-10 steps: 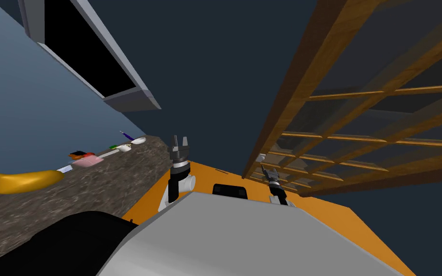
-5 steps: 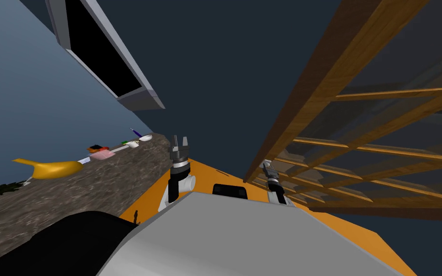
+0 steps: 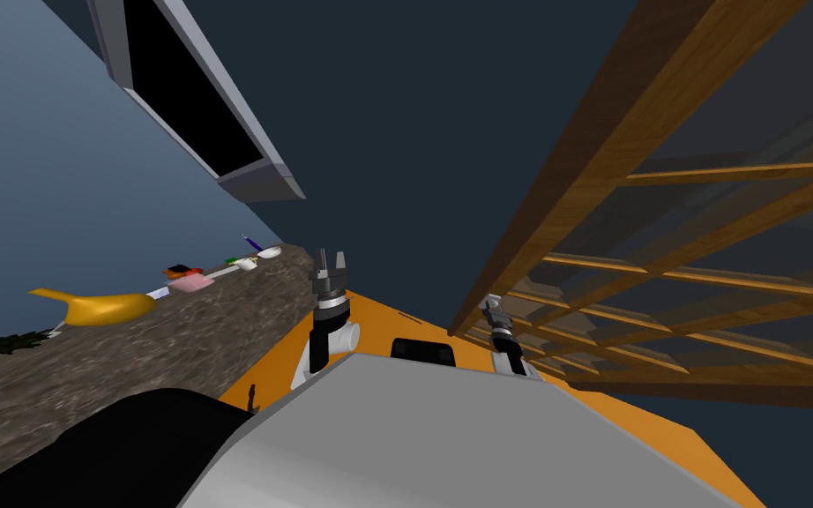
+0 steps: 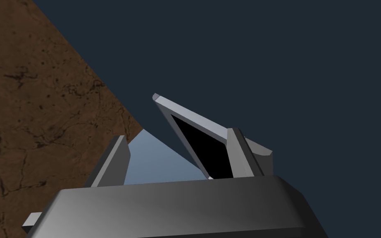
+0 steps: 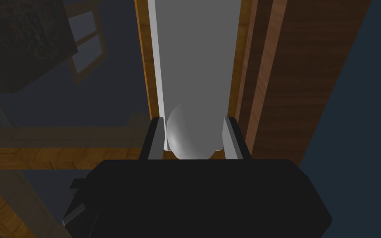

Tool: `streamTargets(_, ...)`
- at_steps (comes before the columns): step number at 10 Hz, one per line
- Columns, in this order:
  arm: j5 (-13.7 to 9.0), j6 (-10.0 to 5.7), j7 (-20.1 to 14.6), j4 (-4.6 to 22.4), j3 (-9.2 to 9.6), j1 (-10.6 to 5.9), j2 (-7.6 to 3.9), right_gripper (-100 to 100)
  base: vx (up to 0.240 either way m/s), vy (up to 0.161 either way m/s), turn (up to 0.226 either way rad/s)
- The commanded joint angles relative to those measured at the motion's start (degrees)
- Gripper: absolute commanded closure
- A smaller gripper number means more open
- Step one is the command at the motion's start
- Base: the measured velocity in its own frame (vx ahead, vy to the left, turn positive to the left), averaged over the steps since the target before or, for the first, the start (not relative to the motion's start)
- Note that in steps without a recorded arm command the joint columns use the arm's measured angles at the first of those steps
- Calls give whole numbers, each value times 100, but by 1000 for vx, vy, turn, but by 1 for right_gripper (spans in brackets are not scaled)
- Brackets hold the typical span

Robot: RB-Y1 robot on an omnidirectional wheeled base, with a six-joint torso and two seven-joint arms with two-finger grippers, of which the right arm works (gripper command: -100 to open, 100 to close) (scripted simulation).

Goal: Pull the door open

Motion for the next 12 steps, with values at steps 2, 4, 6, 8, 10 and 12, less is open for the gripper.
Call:
streamTargets(2,-36,11,-227,-1,15,62,-11,100,-27,3,13)
streamTargets(4,-77,20,-492,-8,37,123,-21,100,-48,0,7)
streamTargets(6,-116,27,-749,-19,60,173,-30,100,-47,5,14)
streamTargets(8,-155,34,-1005,-31,84,223,-38,100,-35,0,10)
streamTargets(10,-209,40,-1338,-54,121,278,-48,100,-38,1,17)
streamTargets(12,-237,43,-1555,-66,141,305,-53,100,-23,7,10)
